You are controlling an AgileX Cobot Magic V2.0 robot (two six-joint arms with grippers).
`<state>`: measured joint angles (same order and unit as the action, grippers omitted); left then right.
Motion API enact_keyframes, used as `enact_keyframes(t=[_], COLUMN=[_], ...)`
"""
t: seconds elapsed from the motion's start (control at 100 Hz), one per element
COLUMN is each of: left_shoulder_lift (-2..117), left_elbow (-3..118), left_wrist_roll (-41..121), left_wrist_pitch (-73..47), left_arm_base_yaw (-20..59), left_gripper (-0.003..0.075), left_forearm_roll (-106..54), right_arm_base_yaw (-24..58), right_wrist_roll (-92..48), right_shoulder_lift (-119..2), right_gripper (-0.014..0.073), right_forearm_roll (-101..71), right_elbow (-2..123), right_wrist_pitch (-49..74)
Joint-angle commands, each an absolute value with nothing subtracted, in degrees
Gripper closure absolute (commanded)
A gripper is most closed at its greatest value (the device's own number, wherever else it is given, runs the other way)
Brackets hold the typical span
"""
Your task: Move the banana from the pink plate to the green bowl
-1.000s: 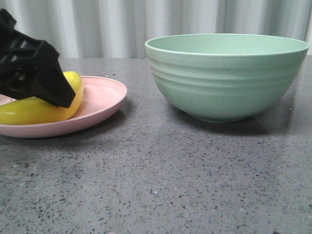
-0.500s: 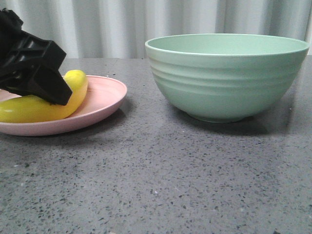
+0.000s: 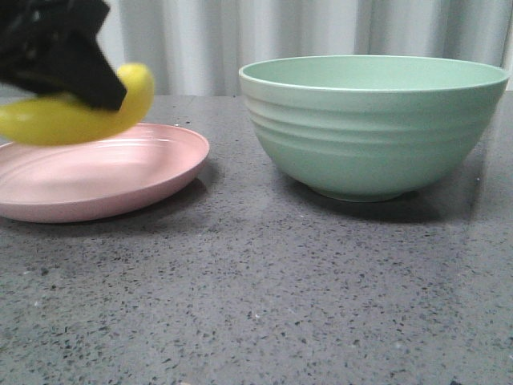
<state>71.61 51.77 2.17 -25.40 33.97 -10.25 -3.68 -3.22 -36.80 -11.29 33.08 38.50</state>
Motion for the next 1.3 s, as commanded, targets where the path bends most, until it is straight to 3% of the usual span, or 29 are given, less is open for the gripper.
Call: enact_keyframes(t=[0.0, 0.18, 0.27, 0.48, 0.8, 1.19, 1.29], left_shoulder_lift=[68.6, 68.2, 68.2, 68.3, 68.3, 68.3, 68.3], left_elbow=[54.6, 55.2, 55.2, 55.4, 55.6, 55.9, 55.9], left_wrist_roll=[2.3, 2.8, 2.8, 2.8, 2.8, 3.6, 3.8], left_wrist_pitch=[-22.2, -22.2, -21.4, -19.4, -19.2, -19.0, -18.7], left_arm_base_yaw=[37.1, 45.8, 49.5, 54.8, 55.5, 55.5, 55.5], left_gripper=[0.051, 0.051, 0.051, 0.051, 0.051, 0.051, 0.0507], left_forearm_roll=[-11.2, -11.2, -11.4, -12.3, -13.6, -13.6, -13.6], right_arm_base_yaw=[-1.9, 2.7, 5.1, 12.2, 22.1, 23.4, 23.4], right_wrist_roll=[-4.5, -5.9, -6.0, -6.0, -6.0, -6.0, -6.1], right_shoulder_lift=[-37.7, -40.4, -43.0, -50.9, -65.4, -75.0, -75.0], right_gripper=[0.0571, 0.0258, 0.0181, 0.0188, 0.0188, 0.0191, 0.0269], right_forearm_roll=[-13.0, -21.3, -26.5, -33.6, -39.5, -42.2, -42.2], right_elbow=[38.3, 43.9, 46.5, 50.9, 55.7, 60.3, 60.3], right_wrist_pitch=[37.3, 38.3, 38.3, 35.9, 26.5, 26.0, 26.3])
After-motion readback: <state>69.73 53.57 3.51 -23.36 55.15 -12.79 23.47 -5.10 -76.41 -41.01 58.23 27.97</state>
